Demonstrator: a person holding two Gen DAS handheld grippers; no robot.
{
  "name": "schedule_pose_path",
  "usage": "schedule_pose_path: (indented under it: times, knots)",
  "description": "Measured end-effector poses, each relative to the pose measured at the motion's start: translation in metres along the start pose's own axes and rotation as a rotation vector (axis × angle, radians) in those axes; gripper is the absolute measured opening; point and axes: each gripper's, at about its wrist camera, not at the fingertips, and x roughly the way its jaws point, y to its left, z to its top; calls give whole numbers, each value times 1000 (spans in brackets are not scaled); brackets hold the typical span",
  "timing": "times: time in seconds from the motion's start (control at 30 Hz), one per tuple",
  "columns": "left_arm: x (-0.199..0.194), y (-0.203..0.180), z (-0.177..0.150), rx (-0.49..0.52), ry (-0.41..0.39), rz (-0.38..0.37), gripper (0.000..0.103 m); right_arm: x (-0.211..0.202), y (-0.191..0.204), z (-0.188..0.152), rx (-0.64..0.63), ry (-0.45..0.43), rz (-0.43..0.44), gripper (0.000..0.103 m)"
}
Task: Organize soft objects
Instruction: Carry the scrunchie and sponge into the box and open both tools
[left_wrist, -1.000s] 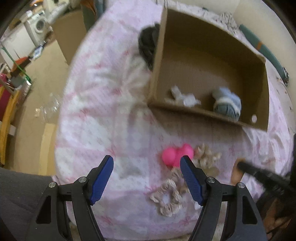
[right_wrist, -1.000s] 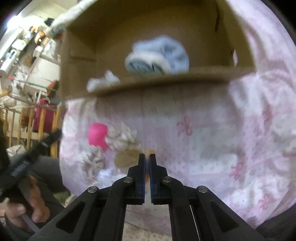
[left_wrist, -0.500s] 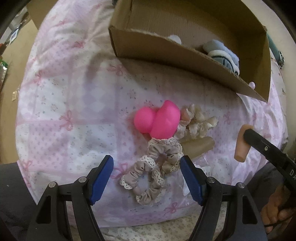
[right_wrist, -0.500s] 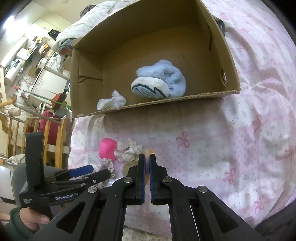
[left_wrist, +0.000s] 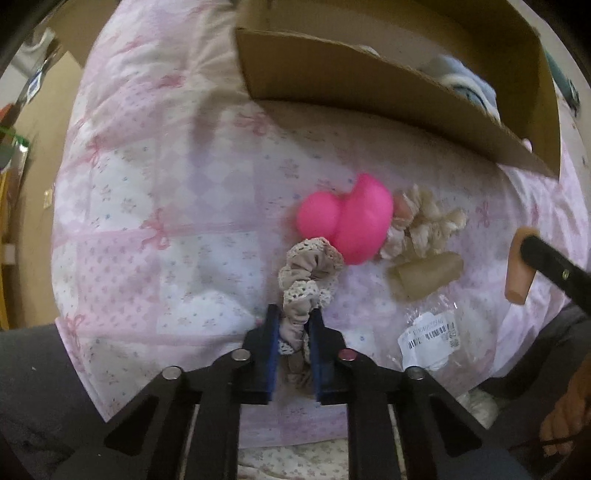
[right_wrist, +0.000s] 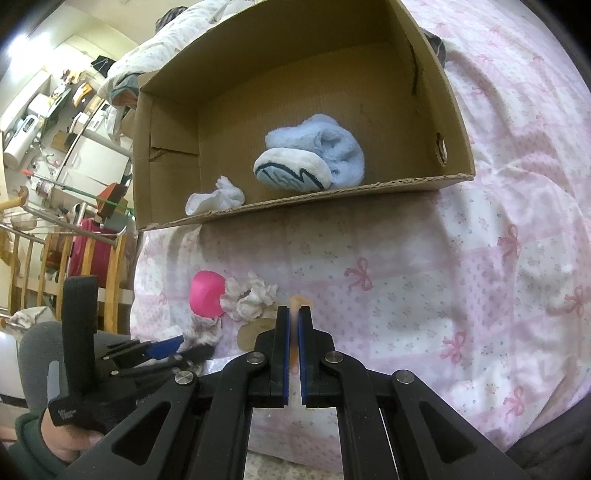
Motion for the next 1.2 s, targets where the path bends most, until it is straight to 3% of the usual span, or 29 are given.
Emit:
schedule_pose_path:
  times: [0.07, 0.17, 0.33, 0.6, 0.8, 1.0, 1.2]
  knots:
    - [-8, 10, -2, -13, -17, 12, 11, -1, 0, 0, 3, -4, 1, 6]
    - [-26, 22, -8, -65, -48, -32, 11, -5, -2, -1, 8, -11, 10, 6]
    - [-52, 33, -11, -103, -167, 19, 11, -10, -2, -2, 8, -19, 23, 6]
    - [-68, 35, -1, -142, -248, 39, 11, -14, 2, -1, -6, -34, 42, 6]
    - [-92, 29, 10, -167, -314, -21, 11, -20, 5, 3, -18, -60, 64, 6]
    - [-127, 9, 37, -98, -398, -30, 11, -59, 18, 24, -108, -163, 93, 6]
    - [-141, -10, 68, -33, -461, -8, 11, -86, 19, 56, -179, -270, 59, 6]
